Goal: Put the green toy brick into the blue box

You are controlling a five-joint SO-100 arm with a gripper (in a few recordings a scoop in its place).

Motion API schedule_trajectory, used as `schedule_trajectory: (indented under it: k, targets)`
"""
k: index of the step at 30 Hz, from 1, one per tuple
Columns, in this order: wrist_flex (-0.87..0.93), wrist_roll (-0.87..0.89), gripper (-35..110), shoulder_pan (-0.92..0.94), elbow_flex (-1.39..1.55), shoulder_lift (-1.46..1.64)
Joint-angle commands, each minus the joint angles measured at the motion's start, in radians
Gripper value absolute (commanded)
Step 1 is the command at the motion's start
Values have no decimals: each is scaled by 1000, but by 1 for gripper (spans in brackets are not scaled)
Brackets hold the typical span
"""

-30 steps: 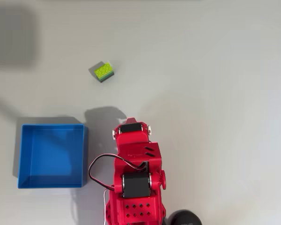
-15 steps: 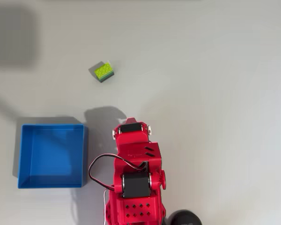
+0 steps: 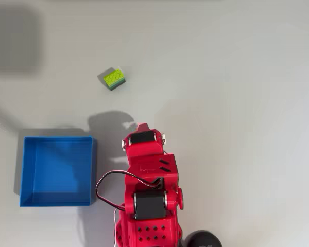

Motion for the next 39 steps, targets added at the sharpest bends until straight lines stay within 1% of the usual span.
schedule_trajectory:
  k: [1,10,16,17,20,21,27,31,39]
  targets:
    - [-3,-78,0,-12,-143,-141]
    - [15,-146,0,-20,-477,-603]
    - [198,-227,0,-21,-793,-914]
    - [230,-235,1,-21,-848,-966]
    - [287,-247,18,-21,-989,-1115]
    - [291,-250,21,-21,-1028,-1161]
    - [295,-264,36,-38,-1236,-1401]
    - [295,-264,39,-67,-1345,-1526]
    - [295,-244,37,-143,-1480,-1704]
